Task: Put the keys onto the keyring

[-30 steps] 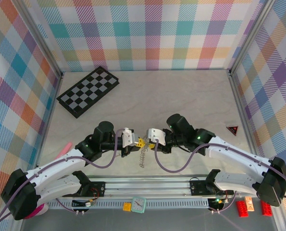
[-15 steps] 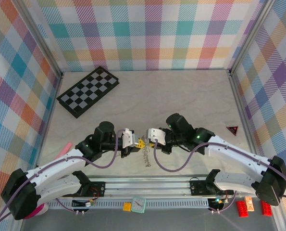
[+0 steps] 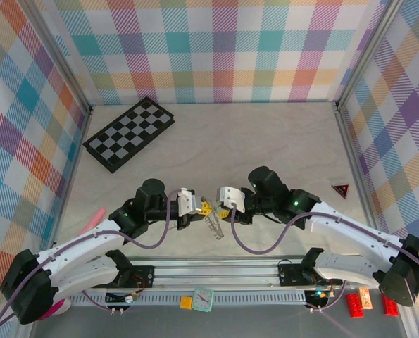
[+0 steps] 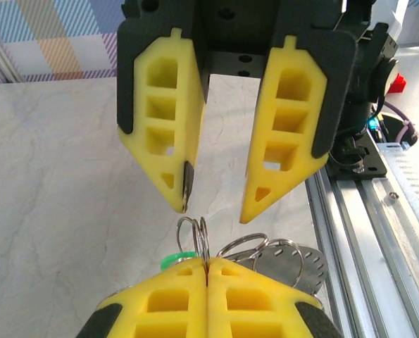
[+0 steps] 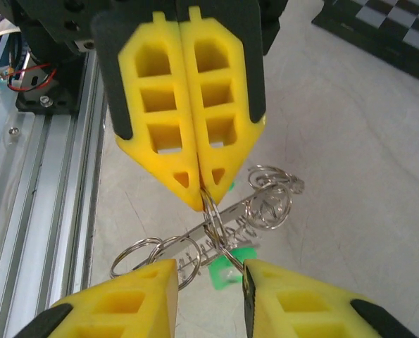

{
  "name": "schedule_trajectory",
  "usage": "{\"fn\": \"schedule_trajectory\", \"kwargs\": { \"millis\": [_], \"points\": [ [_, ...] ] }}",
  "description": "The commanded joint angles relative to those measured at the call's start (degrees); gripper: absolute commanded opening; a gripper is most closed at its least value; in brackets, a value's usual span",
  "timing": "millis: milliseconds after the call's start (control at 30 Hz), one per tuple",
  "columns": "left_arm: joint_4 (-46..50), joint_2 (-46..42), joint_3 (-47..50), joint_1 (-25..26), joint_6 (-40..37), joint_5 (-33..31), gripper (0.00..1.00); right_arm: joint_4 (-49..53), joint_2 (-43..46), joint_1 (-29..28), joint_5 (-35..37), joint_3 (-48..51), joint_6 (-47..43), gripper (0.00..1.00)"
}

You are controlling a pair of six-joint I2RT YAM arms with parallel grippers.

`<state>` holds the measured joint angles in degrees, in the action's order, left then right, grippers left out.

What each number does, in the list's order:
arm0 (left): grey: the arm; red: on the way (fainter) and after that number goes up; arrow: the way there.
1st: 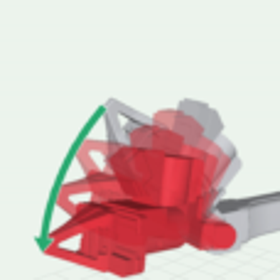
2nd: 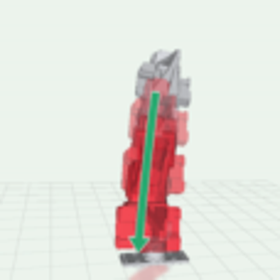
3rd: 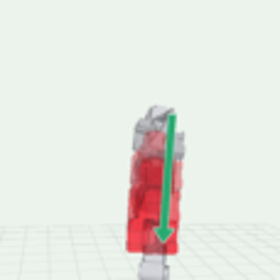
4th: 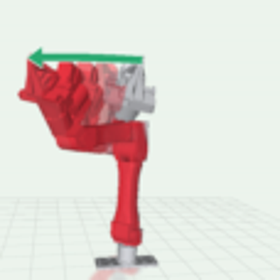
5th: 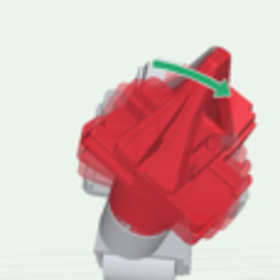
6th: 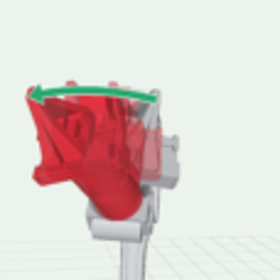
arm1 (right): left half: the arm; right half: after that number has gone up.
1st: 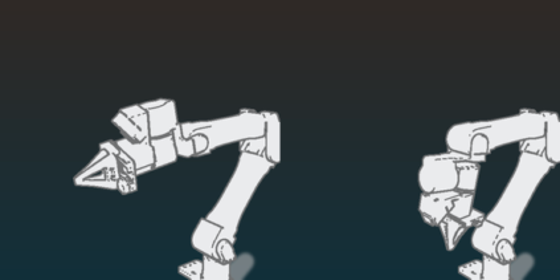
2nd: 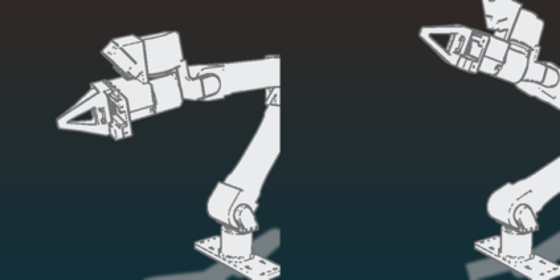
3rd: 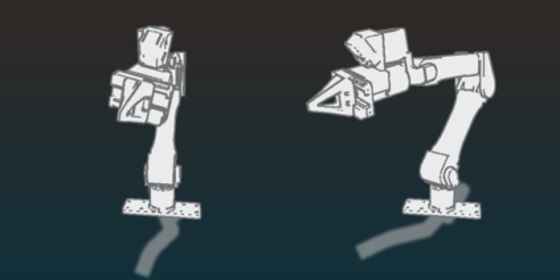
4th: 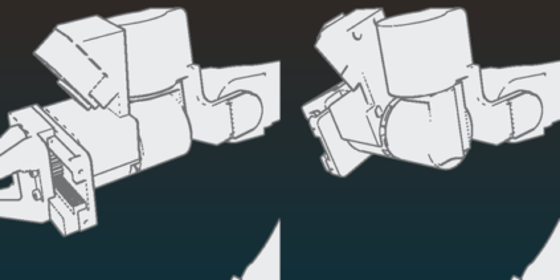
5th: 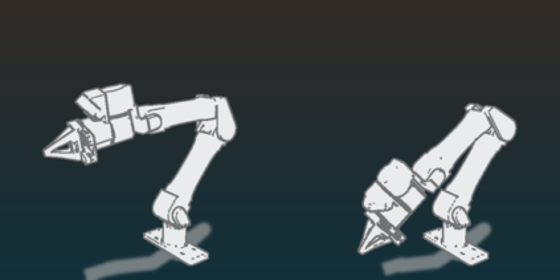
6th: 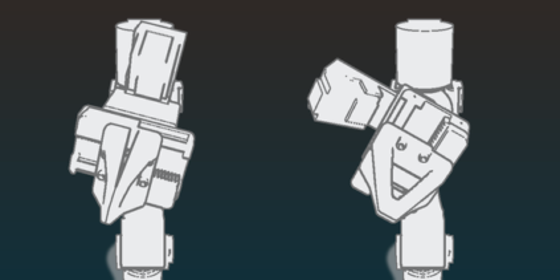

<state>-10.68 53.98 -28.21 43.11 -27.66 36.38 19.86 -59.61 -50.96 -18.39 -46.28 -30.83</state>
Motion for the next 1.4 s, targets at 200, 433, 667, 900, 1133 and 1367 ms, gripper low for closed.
{"fn": "schedule_trajectory", "kwargs": {
  "millis": [200, 433, 667, 900, 1133, 1367],
  "points": [
    [-4.88, 0.59, 0.86, 0.55, 1.03, 3.24, 0.00, -6.28, 0.13, -0.02, -3.67, 3.04, 2.13, 0.25],
    [-6.19, 0.80, 1.14, 0.52, 1.56, 4.17, 0.00, -7.82, -1.18, -0.02, -4.45, 2.93, 2.96, 0.22],
    [-6.98, 0.71, 1.49, 0.55, 1.82, 4.71, 0.00, -8.09, -1.91, -0.02, -4.90, 2.69, 2.97, 0.20],
    [-6.72, 0.52, 1.49, 0.52, 1.73, 4.43, 0.00, -6.72, -1.14, -0.02, -4.01, 2.46, 2.22, 0.22],
    [-6.61, 0.30, 1.51, 0.56, 2.34, 1.42, 0.09, -4.12, -1.21, -0.02, -5.21, 0.84, 0.94, 0.00],
    [2.17, 0.40, -1.87, 0.73, 0.32, -2.54, 0.28, 4.31, -4.05, -0.04, -1.97, -5.66, -1.72, 0.00]
  ]
}}
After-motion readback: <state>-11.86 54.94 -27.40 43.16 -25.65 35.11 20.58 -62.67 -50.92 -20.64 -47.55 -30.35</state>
